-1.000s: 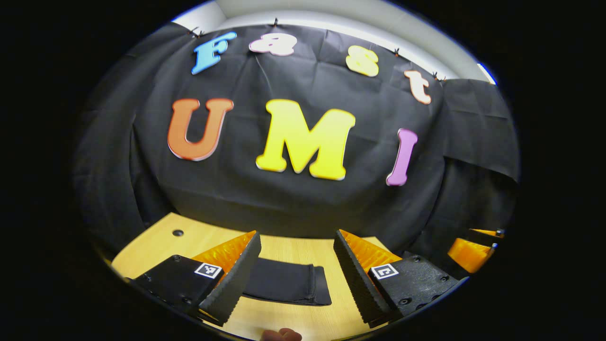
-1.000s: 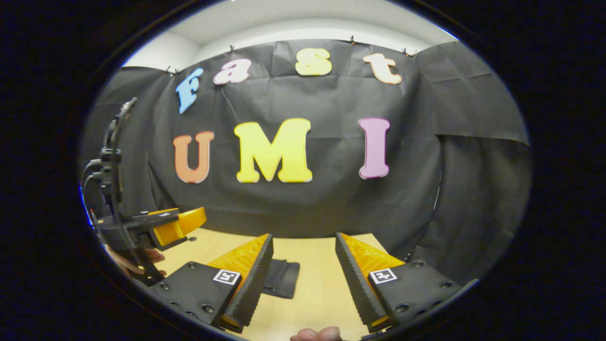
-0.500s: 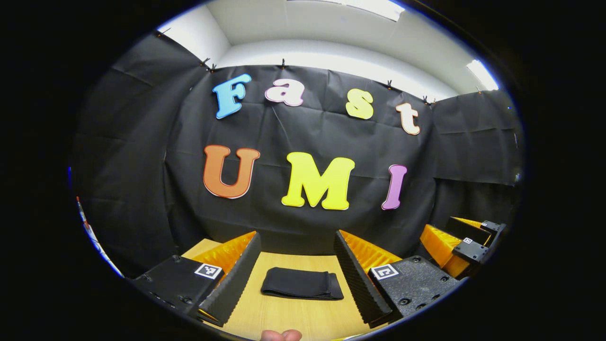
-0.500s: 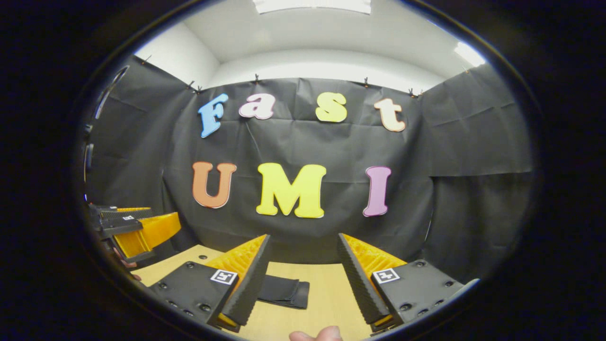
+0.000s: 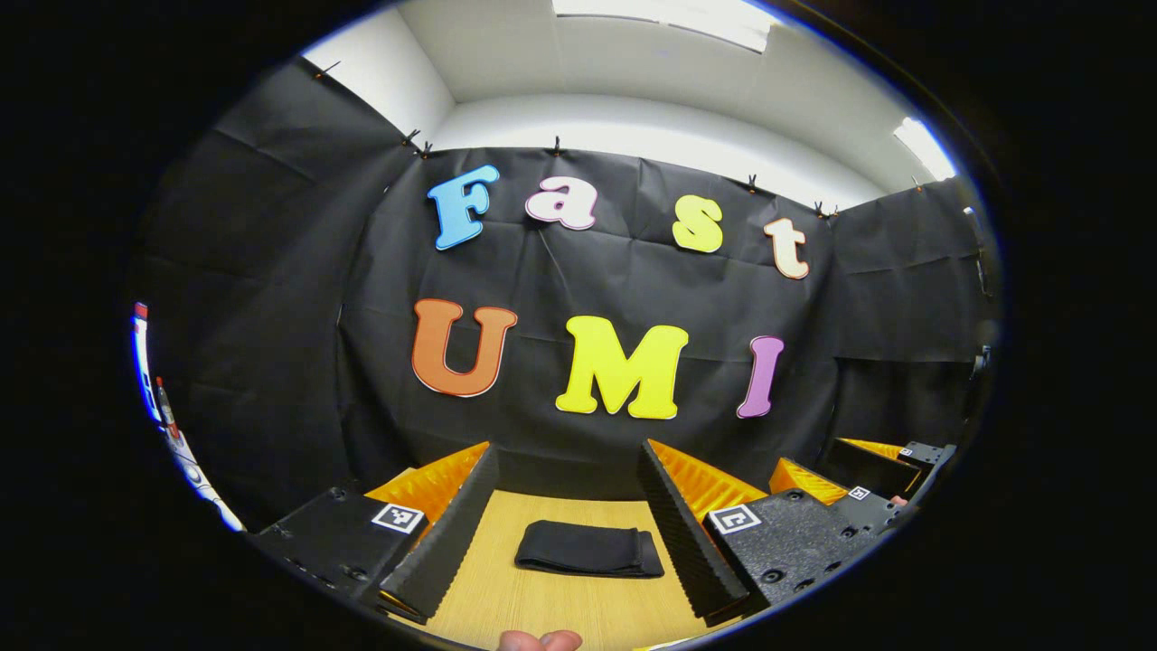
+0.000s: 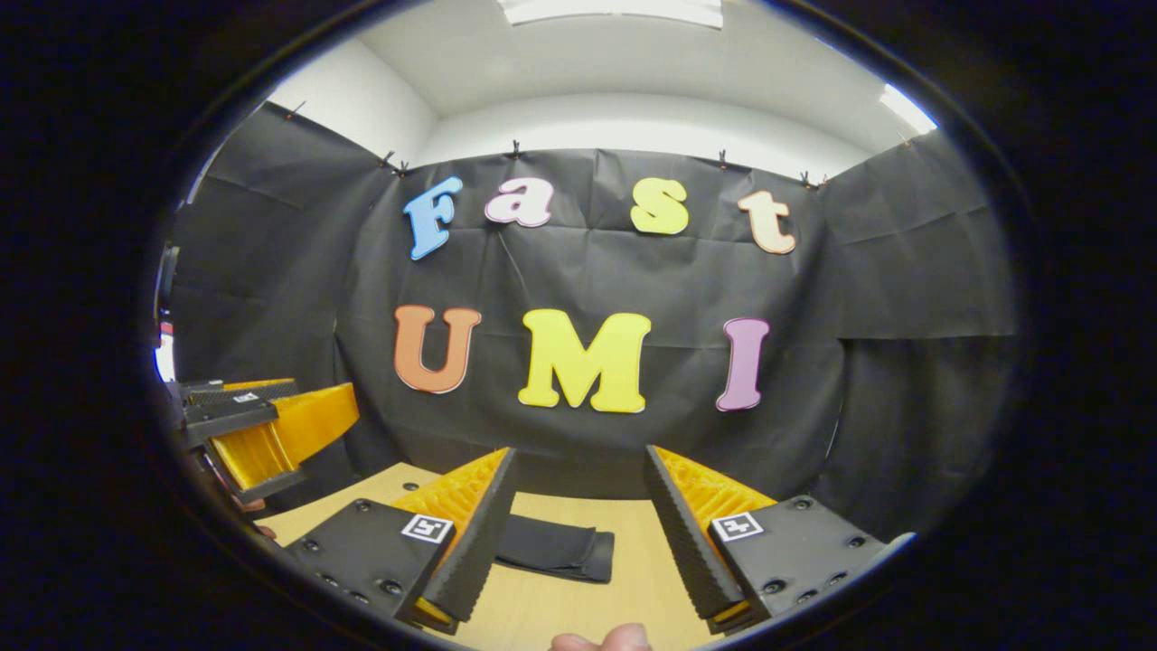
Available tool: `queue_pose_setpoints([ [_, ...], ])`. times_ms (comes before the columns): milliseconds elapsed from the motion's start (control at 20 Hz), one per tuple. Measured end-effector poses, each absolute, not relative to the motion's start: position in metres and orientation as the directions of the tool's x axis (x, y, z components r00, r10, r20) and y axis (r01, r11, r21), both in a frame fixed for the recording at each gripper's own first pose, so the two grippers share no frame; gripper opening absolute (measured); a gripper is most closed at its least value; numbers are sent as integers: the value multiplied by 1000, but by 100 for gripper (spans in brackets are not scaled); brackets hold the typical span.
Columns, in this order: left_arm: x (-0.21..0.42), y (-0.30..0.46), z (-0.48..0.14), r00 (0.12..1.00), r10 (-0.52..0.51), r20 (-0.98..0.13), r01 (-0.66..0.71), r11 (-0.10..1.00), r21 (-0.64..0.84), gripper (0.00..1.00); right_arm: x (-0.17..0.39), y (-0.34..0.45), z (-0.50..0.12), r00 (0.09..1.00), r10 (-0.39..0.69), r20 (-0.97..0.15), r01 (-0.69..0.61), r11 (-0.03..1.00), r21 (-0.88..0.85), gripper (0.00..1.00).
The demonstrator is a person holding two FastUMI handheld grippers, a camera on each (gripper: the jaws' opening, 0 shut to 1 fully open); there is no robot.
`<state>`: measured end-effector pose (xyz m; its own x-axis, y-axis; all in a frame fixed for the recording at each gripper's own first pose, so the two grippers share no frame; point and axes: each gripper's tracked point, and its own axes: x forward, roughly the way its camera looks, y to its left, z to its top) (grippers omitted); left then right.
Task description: Grasp the waist and the cuffs of the jeans and fold them to make the two legs overlap; first hold the waist and fold one-third of the jeans toward the cuffs, then hold the cuffs and fold the remaining one-third in the same direction to finish folding.
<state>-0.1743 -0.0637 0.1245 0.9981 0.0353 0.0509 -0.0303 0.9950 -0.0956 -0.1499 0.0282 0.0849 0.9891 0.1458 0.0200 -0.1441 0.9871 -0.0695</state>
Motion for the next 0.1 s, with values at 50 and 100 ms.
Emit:
queue_pose_setpoints([
  [50,-176,-60,124,998,43,50,-38,995,-96,100,-153,30,87,988,150,26,-148,987,-70,86],
  [100,-178,-58,124,998,46,49,-41,995,-95,98,-153,29,89,988,152,32,-150,986,-69,85],
])
